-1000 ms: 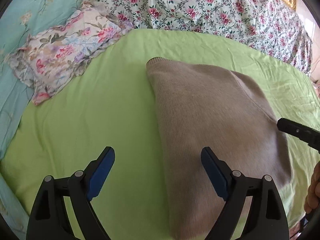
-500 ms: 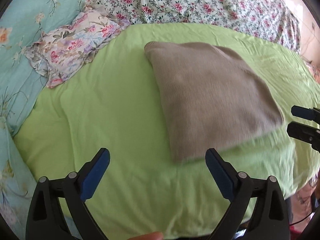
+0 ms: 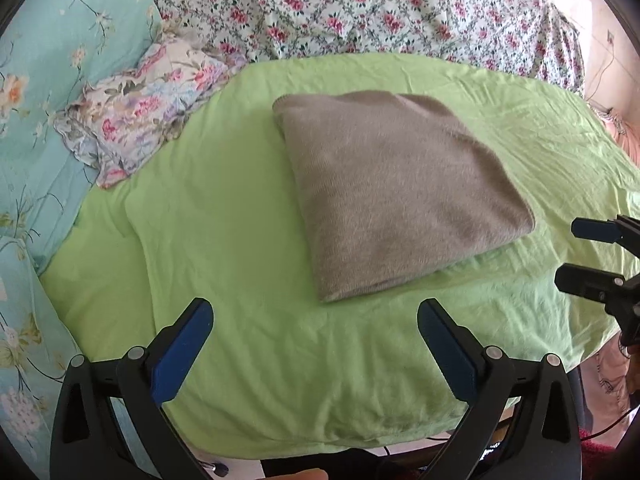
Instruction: Fold small clothes
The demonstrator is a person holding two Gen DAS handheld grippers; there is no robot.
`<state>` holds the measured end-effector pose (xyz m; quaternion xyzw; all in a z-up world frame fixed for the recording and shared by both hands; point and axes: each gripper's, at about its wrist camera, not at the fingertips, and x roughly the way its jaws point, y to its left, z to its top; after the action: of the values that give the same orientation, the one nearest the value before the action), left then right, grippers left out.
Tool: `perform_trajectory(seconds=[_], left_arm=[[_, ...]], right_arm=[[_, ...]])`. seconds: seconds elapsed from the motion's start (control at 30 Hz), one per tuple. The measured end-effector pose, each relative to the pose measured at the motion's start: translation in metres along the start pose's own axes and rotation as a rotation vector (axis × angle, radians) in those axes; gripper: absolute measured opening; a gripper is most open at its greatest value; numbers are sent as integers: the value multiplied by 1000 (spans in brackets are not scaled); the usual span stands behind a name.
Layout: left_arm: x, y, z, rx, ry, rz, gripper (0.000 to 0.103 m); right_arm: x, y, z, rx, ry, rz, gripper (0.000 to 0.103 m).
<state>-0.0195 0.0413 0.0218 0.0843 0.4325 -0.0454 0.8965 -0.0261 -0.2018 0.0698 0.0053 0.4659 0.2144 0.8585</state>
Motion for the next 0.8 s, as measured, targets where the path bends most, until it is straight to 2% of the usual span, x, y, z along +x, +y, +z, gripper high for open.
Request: perform_trajectory(seconds=[0.2,0.8], left_arm=[[-2,2,8,-1,-20,9,102],[41,8,28,9,9,48,102]], right_arm=[[10,3,7,-28,10,-6,100],[41,-18,34,20,40,-3,100]])
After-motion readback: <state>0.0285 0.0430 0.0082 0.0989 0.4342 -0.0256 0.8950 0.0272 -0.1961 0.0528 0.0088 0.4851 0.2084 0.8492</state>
